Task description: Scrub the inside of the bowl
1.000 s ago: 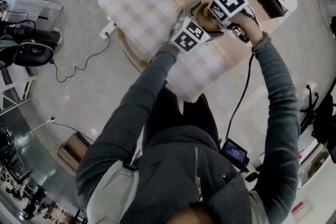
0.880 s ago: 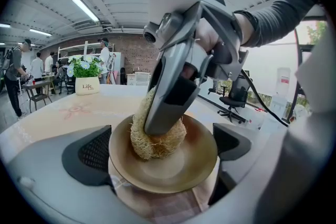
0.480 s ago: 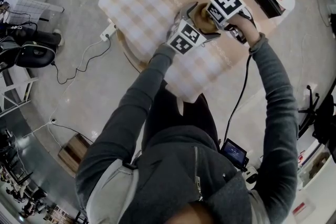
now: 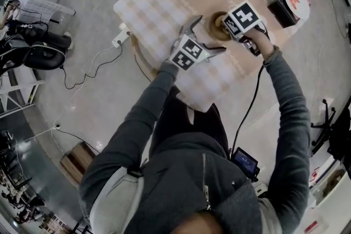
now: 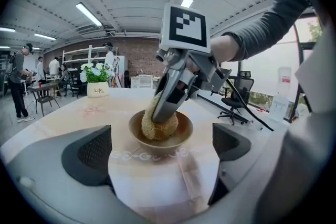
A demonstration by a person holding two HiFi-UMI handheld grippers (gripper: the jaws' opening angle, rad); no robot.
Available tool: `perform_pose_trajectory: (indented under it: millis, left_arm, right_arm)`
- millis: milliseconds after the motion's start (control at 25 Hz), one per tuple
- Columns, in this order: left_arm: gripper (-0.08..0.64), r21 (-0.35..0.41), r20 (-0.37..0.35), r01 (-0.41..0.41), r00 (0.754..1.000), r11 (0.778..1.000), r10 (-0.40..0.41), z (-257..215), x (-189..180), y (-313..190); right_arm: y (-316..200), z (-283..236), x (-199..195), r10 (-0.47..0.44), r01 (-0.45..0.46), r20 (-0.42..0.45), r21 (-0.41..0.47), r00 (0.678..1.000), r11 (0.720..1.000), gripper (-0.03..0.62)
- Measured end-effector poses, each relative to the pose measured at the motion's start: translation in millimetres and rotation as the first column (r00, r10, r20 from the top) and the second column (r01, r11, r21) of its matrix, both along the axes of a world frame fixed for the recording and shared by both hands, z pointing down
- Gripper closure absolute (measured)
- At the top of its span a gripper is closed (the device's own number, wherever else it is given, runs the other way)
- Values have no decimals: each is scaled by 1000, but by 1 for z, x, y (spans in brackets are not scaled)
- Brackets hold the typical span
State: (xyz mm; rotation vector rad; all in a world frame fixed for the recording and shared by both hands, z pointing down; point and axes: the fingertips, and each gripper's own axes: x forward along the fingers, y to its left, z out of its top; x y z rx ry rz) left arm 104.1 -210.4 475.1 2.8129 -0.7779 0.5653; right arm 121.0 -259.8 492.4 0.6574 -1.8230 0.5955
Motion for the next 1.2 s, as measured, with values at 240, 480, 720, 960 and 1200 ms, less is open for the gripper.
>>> perform_pose_trajectory:
  millis: [240,480,720,960,1200]
  left_arm:
    - [-20,-22,-4,28,1000,999,-29,-8,-16,7]
    - [16,-10,-17,53,998,999,-54,-25,-27,11]
    - [63,42,-49,70,996,997,-68,-57,-30,15]
    - [200,60,-154,95,984,994,-85,-90,-28,20]
    - [329,72,-216,113,972,991,-95,-107,-28,35]
  right_arm:
    - [7,-19,-2,39,-45,106,48,994,998,491]
    - [23,-60,6,94,-151,262,206,961,967,488]
    - [42,-99,30,207,-360,422,321,882,876,486]
    - [68,-134,50,356,-656,655,290,667,697,483]
    - [102,-155,68,384,-881,820,277,425,383,476]
